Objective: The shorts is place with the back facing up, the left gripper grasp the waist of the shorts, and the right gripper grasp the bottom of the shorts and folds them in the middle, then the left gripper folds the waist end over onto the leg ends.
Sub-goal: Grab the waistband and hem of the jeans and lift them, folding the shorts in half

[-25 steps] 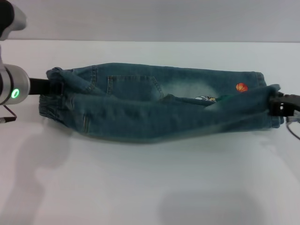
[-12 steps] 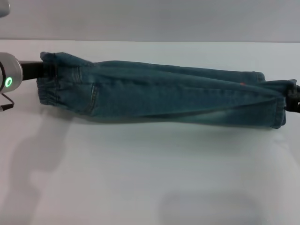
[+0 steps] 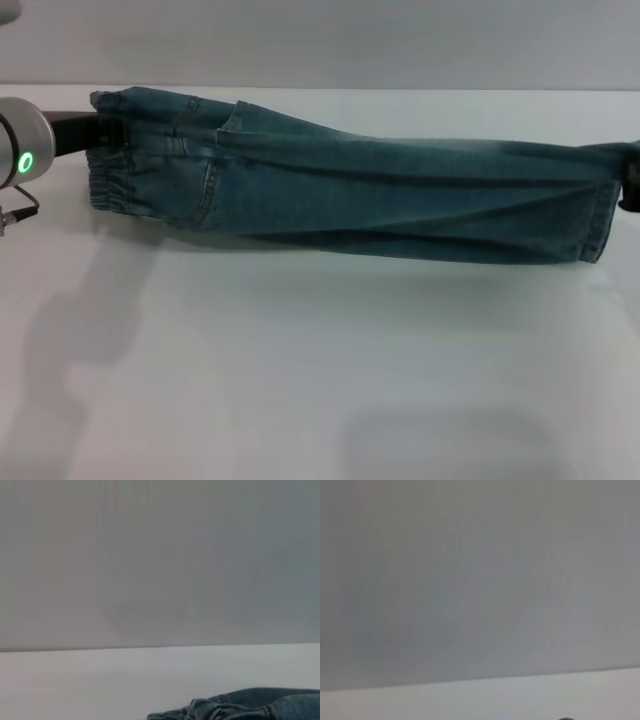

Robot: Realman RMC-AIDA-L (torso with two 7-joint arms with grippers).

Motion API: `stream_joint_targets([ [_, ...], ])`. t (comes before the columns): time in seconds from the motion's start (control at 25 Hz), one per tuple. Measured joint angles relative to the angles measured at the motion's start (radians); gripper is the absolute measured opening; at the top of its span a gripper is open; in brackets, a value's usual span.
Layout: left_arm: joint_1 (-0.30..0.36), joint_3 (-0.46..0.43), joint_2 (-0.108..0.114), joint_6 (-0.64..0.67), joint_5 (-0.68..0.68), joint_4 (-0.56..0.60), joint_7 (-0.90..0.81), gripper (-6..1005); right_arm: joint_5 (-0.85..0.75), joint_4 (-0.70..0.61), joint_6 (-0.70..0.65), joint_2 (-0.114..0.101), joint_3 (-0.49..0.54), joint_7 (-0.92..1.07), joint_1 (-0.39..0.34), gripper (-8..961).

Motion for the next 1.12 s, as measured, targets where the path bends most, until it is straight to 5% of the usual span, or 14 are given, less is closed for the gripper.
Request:
stream_joint_targets([
  [1.12,-0.085,0.018,0.002,0.171,-0.049,0.169,0.013,221,0.028,-0.176,0.141,0.0,0.088,0.011,0.086,34],
])
